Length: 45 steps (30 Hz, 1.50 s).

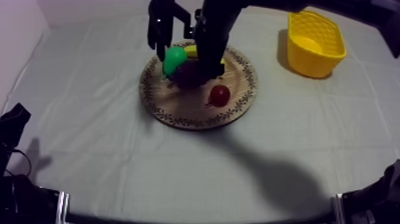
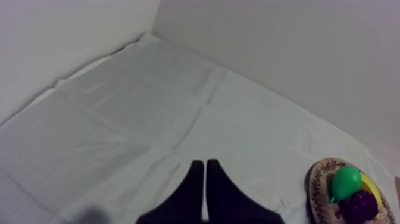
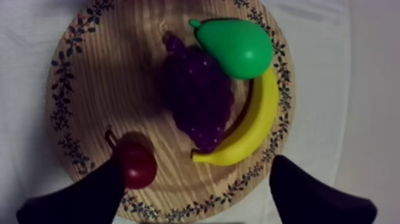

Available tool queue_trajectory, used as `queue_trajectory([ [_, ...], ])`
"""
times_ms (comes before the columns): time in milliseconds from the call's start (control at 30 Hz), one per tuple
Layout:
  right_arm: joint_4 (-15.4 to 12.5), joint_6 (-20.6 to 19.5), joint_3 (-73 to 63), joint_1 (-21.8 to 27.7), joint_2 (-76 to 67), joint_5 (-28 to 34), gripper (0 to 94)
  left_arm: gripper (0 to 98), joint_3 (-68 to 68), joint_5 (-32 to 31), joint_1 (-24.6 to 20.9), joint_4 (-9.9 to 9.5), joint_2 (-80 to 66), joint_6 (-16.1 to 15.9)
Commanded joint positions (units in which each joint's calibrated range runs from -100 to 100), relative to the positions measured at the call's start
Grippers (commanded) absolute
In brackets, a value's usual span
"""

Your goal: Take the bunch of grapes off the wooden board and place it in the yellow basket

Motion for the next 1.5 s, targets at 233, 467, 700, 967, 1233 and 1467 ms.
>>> queue_trajectory([
  [233, 0.39, -0.23, -2.49, 0.10, 9.23, -2.29, 83.4, 0.1, 0.01, 0.04, 0.01, 0.01, -0.03, 0.00],
  [467, -0.02, 0.01, -7.48, 0.76, 14.74, -2.73, 82.9, 0.1, 0.01, 0.04, 0.01, 0.01, -0.03, 0.00],
  [700, 0.14, -0.03, -11.78, 1.33, 18.53, -2.92, 82.2, 0.1, 0.01, 0.04, 0.01, 0.01, -0.03, 0.00],
  [967, 0.15, 0.14, -14.04, 1.25, 21.53, -3.39, 81.3, 0.1, 0.01, 0.04, 0.01, 0.01, -0.03, 0.00],
  [1233, 0.00, -0.21, -17.13, 1.07, 24.13, -3.29, 78.9, 0.1, 0.01, 0.04, 0.01, 0.01, -0.03, 0.00],
  [1467, 0.24, -0.74, -17.79, 1.14, 24.84, -3.61, 67.1, 0.1, 0.01, 0.04, 0.01, 0.01, -0.03, 0.00],
])
